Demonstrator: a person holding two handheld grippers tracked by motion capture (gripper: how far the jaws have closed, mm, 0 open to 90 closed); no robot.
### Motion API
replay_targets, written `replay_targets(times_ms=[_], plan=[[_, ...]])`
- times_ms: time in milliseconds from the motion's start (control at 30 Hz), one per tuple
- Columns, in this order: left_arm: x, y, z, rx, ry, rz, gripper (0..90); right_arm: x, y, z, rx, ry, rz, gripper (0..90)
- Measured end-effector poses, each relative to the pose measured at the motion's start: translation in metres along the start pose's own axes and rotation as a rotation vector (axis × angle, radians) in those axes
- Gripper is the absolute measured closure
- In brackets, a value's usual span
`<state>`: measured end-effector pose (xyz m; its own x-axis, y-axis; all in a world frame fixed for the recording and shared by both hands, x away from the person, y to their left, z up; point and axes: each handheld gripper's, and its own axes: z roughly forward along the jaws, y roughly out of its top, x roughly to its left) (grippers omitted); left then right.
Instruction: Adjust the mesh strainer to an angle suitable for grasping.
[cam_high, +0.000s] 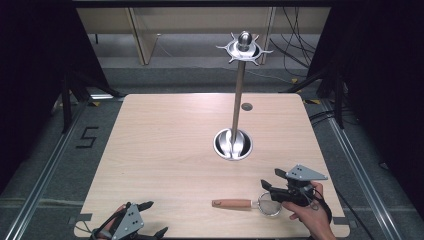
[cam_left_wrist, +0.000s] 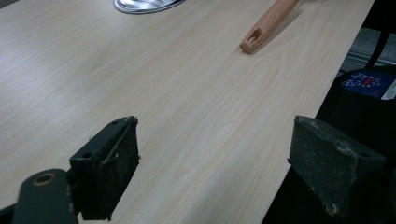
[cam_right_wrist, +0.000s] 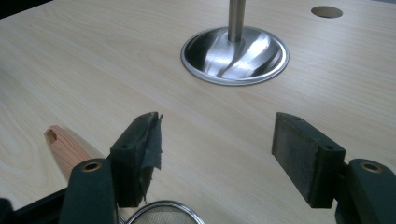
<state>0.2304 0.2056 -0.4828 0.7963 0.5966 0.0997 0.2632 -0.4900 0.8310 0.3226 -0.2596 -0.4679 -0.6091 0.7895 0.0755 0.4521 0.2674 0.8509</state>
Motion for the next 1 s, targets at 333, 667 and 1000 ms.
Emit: replay_targets(times_ms=[333, 667, 1000], plan=[[0.000, 0.000, 0.000, 0.002, 0.000, 0.000, 15.2, 0.002, 0.001, 0.000, 0.017, 0.017, -0.009, 33.3], [0.000, 0.000, 0.000, 0.004, 0.000, -0.001, 15.2, 0.021, 0.005, 0.005, 0.041, 0.130, -0.081, 32.0], [0.000, 0.000, 0.000, 0.003, 0.000, 0.001, 15.2, 0.046, 0.002, 0.017, 0.162, 0.201, -0.236, 32.3]])
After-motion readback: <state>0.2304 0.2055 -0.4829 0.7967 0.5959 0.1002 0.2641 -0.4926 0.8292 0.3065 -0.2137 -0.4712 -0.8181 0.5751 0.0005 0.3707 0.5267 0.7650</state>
